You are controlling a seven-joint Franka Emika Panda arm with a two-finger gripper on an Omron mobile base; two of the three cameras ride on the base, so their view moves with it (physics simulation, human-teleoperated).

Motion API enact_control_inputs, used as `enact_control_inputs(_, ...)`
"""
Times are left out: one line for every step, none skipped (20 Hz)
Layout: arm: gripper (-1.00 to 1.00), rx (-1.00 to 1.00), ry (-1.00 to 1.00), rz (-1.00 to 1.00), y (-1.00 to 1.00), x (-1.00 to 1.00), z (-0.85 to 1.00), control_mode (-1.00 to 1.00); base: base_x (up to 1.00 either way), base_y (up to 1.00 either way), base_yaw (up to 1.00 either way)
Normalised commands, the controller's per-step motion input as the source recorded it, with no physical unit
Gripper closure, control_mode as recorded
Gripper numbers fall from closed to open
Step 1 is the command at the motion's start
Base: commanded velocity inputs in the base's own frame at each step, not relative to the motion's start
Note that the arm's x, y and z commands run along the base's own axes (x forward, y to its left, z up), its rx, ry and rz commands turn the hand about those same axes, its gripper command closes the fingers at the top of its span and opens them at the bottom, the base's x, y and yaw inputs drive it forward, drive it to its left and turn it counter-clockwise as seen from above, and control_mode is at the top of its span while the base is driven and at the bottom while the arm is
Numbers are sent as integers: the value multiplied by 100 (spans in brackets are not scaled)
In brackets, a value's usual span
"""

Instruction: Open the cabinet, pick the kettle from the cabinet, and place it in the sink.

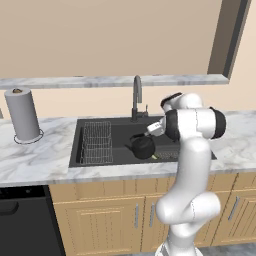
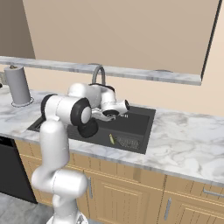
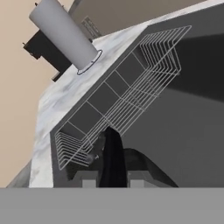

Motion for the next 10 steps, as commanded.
enact_control_inputs(100,0,0,5,5,24,-20,-100,0,0,0)
enact_control_inputs(100,0,0,4,4,23,-21,-100,0,0,0)
enact_control_inputs(100,0,0,4,4,22,-21,-100,0,0,0)
enact_control_inputs(100,0,0,3,7,21,-23,-100,0,0,0)
enact_control_inputs(100,0,0,3,8,22,-23,-100,0,0,0)
enact_control_inputs(100,0,0,3,10,22,-22,-100,0,0,0)
enact_control_inputs(100,0,0,2,10,22,-22,-100,0,0,0)
enact_control_inputs(100,0,0,2,10,22,-22,-100,0,0,0)
enact_control_inputs(100,0,0,2,7,25,-17,-100,0,0,0)
enact_control_inputs(100,0,0,2,5,25,-17,-100,0,0,0)
